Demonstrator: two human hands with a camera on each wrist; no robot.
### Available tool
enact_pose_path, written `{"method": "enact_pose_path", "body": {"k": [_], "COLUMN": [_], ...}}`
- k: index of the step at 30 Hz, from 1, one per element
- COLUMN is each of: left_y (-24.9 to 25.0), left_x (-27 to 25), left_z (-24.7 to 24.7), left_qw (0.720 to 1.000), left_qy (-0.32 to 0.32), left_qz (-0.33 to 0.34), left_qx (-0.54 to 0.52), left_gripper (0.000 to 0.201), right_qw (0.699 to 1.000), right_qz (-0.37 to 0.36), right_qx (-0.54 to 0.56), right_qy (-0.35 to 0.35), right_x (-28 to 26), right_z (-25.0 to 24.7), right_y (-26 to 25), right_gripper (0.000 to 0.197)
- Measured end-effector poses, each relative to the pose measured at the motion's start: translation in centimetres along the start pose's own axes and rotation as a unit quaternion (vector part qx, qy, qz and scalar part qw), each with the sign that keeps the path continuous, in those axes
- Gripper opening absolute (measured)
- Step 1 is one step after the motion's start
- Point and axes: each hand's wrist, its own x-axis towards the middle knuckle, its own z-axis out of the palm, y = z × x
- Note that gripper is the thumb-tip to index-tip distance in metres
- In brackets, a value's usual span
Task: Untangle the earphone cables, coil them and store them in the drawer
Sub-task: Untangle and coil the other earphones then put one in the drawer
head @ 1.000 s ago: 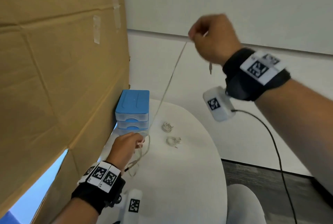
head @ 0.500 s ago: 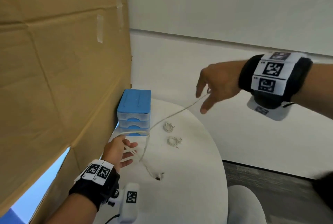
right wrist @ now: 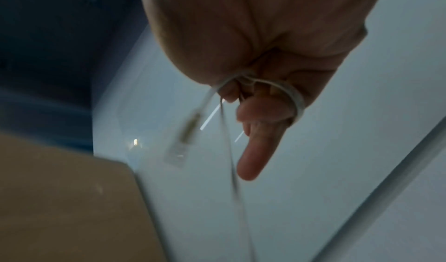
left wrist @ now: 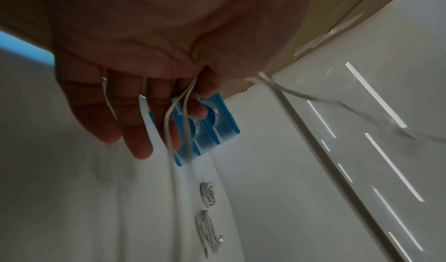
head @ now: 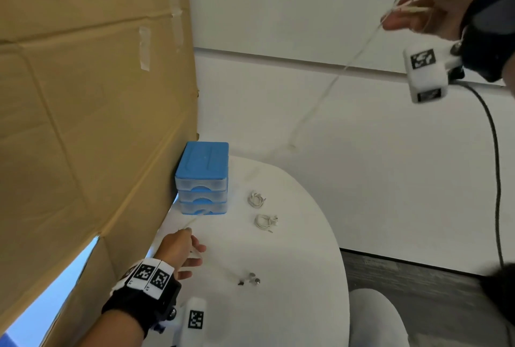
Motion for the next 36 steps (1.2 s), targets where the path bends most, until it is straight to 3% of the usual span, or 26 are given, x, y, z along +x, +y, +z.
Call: {"method": "enact_pose_path", "body": {"k": [3,8,12,14,17,19,22,24,26,28,30,33,36], "left_y": [-0.4,-0.6,-0.4,-0.3,0.0,0.4,1.0,1.2,1.4,1.3,1.0,0.4,0.4], "left_x": [0.5,1.2,1.1,1.0,0.9,0.6,-1.9,-4.4,-6.7,-7.7,-8.0,-7.9,-7.1], "left_z": [-0.1,-0.6,-0.5,-0.4,-0.3,0.1,1.5,2.5,3.6,4.5,4.8,4.5,3.7], "left_qw": [1.000,0.998,0.997,0.997,0.991,0.985,0.956,0.949,0.968,0.979,0.971,0.967,0.980], "left_qy": [0.001,0.005,0.019,0.033,0.072,0.123,0.166,0.136,0.016,-0.119,-0.196,-0.197,-0.142], "left_qz": [-0.016,-0.047,-0.033,-0.003,0.028,0.085,0.207,0.258,0.221,0.124,0.049,0.047,0.090], "left_qx": [0.020,-0.035,-0.066,-0.071,-0.107,-0.092,-0.128,-0.124,-0.119,-0.109,-0.131,-0.157,-0.102], "left_gripper": [0.030,0.037,0.035,0.041,0.043,0.038,0.029,0.044,0.063,0.076,0.073,0.041,0.025], "right_qw": [0.998,0.988,0.985,0.959,0.904,0.880,0.864,0.862,0.870,0.876,0.879,0.870,0.871], "right_qz": [-0.044,-0.108,-0.108,-0.073,0.002,0.049,0.137,0.182,0.222,0.265,0.297,0.313,0.292], "right_qx": [0.039,0.047,-0.123,-0.249,-0.323,-0.288,-0.174,-0.091,0.007,0.106,0.192,0.271,0.276], "right_qy": [-0.012,-0.095,-0.058,-0.112,-0.280,-0.376,-0.453,-0.464,-0.441,-0.388,-0.318,-0.267,-0.281], "right_x": [0.4,0.5,-2.2,-3.8,-6.7,-9.5,-13.7,-16.3,-18.4,-19.9,-20.7,-21.3,-21.4], "right_z": [-0.4,-0.1,2.9,5.1,8.6,11.3,15.1,17.0,18.2,19.0,19.6,19.9,19.2], "right_y": [-0.9,-1.8,-2.8,-2.6,0.2,3.2,8.5,11.6,14.2,16.2,17.7,18.8,19.5], "right_gripper": [0.031,0.031,0.033,0.038,0.042,0.038,0.021,0.012,0.004,0.006,0.016,0.028,0.030]}}
